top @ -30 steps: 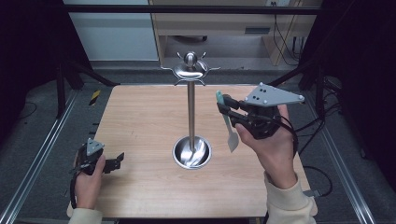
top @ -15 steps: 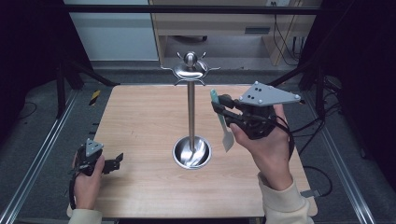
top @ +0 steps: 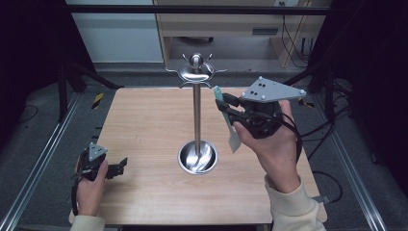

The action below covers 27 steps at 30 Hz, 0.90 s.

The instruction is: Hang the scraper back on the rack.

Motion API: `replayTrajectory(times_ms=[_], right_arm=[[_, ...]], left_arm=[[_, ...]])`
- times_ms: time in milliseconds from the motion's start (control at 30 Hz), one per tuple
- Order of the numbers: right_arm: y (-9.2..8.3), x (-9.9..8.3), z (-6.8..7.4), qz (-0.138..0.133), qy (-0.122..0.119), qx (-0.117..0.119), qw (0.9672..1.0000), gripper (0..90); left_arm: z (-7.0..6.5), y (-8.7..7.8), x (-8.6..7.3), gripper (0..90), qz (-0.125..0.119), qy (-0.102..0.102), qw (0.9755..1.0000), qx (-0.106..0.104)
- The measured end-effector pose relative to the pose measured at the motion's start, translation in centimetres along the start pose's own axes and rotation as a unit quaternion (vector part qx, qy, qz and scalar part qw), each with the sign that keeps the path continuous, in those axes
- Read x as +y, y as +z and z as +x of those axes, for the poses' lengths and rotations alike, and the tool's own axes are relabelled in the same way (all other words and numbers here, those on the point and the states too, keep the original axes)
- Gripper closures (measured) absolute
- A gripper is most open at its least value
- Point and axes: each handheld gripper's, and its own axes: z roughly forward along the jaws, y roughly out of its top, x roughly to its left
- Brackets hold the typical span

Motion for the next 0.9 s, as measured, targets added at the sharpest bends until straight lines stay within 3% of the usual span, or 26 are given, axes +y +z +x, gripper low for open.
replayTrajectory(times_ms=[900], right_arm=[[1.2, 0.4, 0.1, 0.009, 0.006, 0.007, 0.9999, 74.4]], left_arm=[[0.0, 0.0, 0.0, 3.0, 0.003, 0.002, 1.0000, -0.002]])
